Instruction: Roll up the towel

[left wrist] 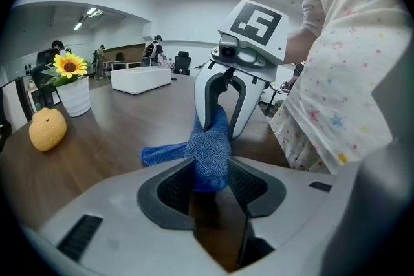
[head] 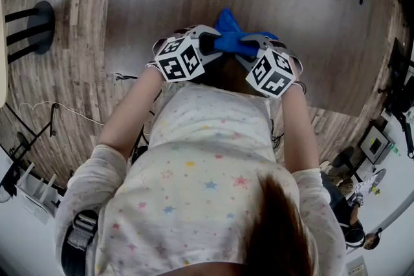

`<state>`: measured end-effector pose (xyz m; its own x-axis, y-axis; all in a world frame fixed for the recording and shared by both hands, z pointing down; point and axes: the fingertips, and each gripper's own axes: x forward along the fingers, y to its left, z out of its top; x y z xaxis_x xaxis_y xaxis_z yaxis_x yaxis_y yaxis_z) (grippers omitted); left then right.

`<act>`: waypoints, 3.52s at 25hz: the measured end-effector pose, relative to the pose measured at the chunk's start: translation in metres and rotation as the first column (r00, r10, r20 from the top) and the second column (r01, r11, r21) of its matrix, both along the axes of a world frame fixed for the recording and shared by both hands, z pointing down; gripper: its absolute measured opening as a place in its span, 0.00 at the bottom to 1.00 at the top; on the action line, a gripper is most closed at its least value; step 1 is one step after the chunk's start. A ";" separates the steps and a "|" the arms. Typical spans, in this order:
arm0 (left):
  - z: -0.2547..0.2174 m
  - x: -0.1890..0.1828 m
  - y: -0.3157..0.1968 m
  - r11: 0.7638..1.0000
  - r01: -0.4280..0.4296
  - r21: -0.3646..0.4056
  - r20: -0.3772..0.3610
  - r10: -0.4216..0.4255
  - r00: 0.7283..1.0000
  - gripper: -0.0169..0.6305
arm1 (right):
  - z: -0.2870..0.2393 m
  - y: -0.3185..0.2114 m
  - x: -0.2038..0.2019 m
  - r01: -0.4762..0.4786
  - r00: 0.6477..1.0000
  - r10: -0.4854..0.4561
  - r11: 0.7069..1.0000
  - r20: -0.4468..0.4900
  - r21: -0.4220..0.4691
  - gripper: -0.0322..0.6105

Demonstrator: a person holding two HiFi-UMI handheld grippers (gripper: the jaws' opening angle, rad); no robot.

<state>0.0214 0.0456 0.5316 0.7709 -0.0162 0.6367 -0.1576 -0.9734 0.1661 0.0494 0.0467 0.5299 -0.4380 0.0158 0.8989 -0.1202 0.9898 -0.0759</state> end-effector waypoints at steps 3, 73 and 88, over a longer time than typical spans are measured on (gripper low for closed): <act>-0.001 0.001 0.008 1.000 -0.018 -0.012 -0.003 0.018 1.000 0.27 | 0.000 0.008 0.002 0.005 1.000 -0.005 1.000 0.001 -0.025 0.25; -0.010 -0.003 -0.039 0.985 0.174 0.021 0.008 -0.174 0.985 0.25 | -0.031 -0.032 -0.028 -0.089 0.993 0.077 0.986 0.090 0.139 0.21; -0.025 -0.002 -0.041 0.976 0.215 0.028 -0.062 -0.213 0.975 0.26 | -0.012 -0.036 -0.026 -0.044 0.999 0.043 0.983 0.012 0.176 0.21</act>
